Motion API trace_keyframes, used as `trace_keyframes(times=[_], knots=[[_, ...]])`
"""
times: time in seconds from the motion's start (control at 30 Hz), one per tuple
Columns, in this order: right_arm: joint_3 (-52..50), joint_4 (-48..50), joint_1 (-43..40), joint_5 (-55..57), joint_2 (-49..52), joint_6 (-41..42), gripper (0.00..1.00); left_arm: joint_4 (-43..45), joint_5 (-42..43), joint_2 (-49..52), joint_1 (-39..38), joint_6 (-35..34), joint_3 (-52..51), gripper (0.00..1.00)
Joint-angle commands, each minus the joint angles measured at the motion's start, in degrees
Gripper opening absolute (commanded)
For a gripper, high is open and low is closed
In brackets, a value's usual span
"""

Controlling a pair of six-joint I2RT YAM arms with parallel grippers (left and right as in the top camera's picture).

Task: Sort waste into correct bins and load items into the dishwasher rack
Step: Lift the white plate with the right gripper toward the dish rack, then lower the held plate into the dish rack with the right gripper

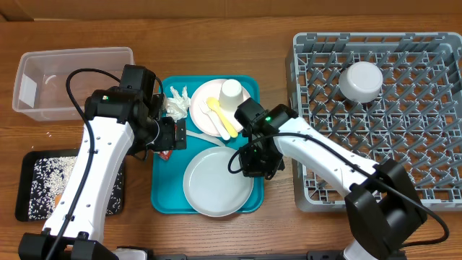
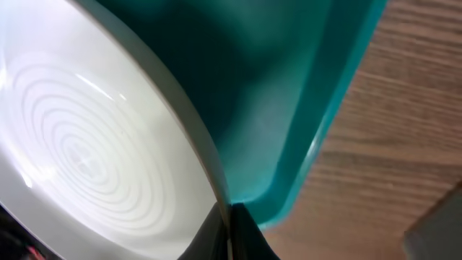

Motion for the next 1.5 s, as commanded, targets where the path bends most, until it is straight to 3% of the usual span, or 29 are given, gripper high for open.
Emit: trace_keyframes(times=[0.0, 0.33, 0.87, 1.13, 1.47], knots=[[2.89, -1.44, 0.11, -0.55, -0.20, -3.32, 0.04, 0.11, -0.39, -0.22, 0.00, 0.44, 0.66, 1.00], [9.90, -3.72, -2.64, 2.01, -4.72, -3.28, 0.04, -0.15, -4.22, -0.22, 0.00, -2.12, 0.63, 1.00], [18.58, -12.39, -29.73, 12.00, -11.52, -7.30, 0.04, 0.55, -5.79, -0.22, 0.00, -3.43, 0.63, 1.00], [18.58, -17.77, -34.93, 32.74, -16.61, 2.67, 0.04, 1.05, -6.19, -0.22, 0.00, -3.43, 0.63, 1.00], [18.51, -26.95, -34.88, 38.38, -26.62, 11.91, 0.04, 1.77, -6.19, -0.22, 0.00, -3.43, 0.63, 1.00]])
